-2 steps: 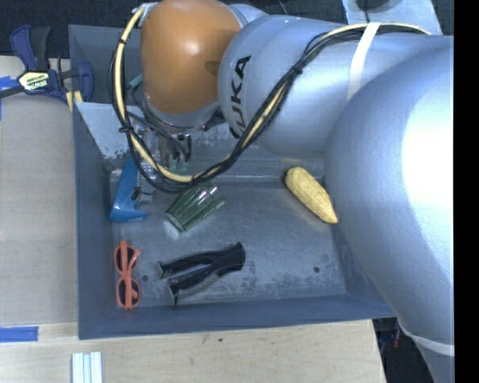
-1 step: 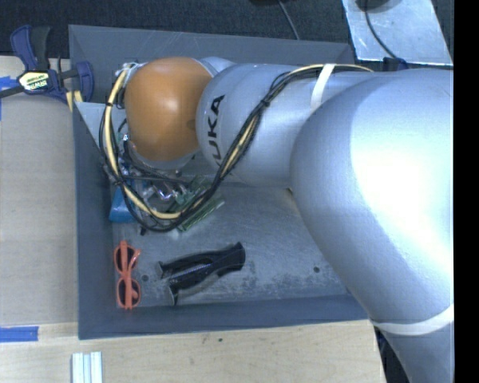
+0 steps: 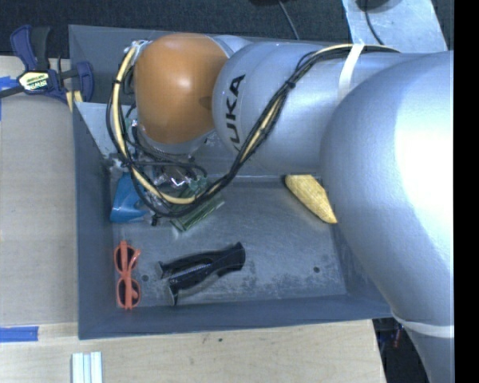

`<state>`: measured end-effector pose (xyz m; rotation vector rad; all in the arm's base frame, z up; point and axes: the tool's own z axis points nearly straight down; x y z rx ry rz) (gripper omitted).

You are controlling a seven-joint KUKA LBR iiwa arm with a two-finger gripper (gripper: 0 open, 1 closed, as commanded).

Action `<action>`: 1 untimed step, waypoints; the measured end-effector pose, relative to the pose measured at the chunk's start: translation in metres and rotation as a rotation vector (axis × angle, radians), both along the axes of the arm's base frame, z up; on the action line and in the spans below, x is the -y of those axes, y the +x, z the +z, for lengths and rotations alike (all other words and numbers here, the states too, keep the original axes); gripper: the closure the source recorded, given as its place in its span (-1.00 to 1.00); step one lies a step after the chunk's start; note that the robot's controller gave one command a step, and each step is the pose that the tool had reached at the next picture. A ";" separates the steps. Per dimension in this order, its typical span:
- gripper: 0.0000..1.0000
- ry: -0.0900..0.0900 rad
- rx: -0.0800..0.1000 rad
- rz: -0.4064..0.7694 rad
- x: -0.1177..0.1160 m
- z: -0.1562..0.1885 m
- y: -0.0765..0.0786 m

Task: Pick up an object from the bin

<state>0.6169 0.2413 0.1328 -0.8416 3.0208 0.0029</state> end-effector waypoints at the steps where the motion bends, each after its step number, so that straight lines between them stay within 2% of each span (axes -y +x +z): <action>1: -1.00 0.004 0.011 0.238 0.000 -0.033 0.001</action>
Offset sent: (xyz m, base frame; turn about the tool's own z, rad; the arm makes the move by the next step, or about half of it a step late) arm 0.0017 -0.0017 -0.0628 -0.4447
